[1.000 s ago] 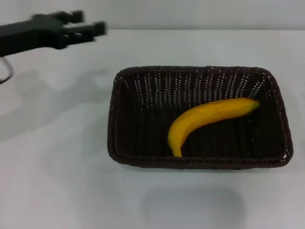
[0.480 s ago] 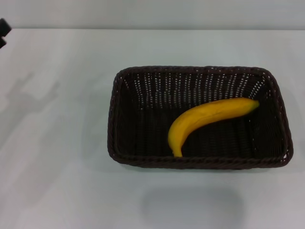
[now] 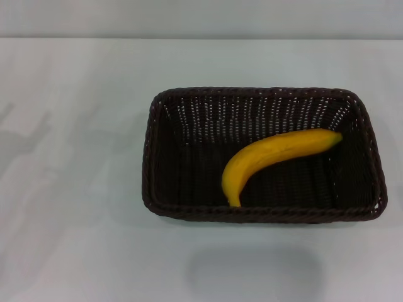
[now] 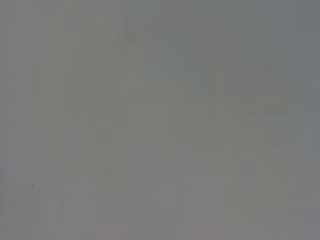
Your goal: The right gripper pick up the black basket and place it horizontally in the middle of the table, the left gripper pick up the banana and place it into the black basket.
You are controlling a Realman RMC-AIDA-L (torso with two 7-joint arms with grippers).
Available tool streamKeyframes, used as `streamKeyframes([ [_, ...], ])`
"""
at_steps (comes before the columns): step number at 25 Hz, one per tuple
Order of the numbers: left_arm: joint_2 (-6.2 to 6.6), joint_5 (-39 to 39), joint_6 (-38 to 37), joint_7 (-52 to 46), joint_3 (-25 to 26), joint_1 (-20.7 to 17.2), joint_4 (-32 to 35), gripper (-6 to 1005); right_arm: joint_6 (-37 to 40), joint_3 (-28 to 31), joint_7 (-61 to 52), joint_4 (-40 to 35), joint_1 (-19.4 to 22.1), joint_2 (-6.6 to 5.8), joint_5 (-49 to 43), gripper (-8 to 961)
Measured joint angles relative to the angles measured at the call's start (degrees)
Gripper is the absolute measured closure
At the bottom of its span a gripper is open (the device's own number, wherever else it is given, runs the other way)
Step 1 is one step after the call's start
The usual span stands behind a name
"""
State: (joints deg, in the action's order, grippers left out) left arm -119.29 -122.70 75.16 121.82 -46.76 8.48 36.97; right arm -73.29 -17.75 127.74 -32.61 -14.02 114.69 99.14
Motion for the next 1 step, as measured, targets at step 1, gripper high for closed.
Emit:
streamKeyframes([
  [1,0.01,-0.21,-0.18,0.13,0.0,-0.01,0.08,104,-0.01,0.0,0.03,0.01,0.03,0.0,0.0,300],
])
